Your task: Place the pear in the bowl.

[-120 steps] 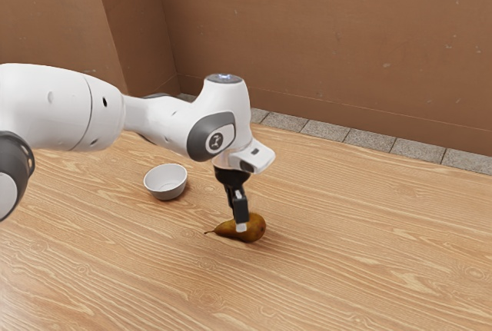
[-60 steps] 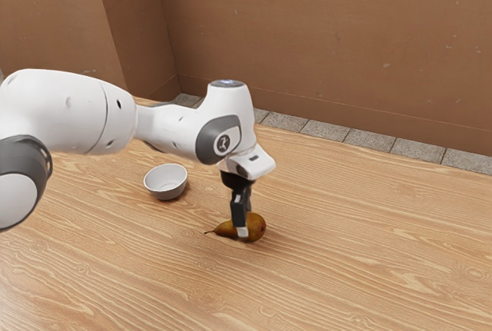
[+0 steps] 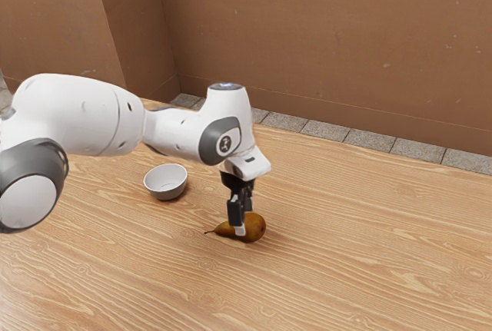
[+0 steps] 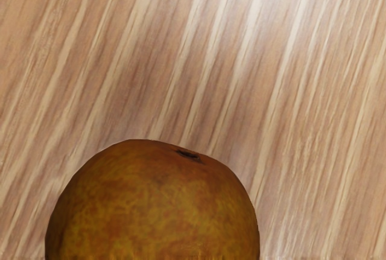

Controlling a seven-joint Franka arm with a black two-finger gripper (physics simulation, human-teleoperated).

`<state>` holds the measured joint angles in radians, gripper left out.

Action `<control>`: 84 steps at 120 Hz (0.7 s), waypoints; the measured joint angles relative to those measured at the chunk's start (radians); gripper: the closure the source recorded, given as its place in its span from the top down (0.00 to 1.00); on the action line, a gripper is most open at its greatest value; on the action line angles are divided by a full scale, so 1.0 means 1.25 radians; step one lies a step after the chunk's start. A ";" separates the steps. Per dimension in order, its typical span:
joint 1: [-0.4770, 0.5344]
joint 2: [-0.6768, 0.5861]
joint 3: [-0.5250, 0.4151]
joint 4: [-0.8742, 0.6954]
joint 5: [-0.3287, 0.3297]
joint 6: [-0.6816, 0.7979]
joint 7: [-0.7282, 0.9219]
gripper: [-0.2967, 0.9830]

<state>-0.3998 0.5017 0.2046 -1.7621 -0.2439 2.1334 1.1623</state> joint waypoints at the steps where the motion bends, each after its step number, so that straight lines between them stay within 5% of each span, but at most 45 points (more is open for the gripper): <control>1: 0.001 0.001 0.000 0.000 0.000 0.000 0.001 0.77; 84: 0.006 0.047 -0.004 0.026 -0.040 0.032 0.061 0.77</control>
<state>-0.3927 0.5608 0.1995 -1.7298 -0.2933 2.1732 1.2387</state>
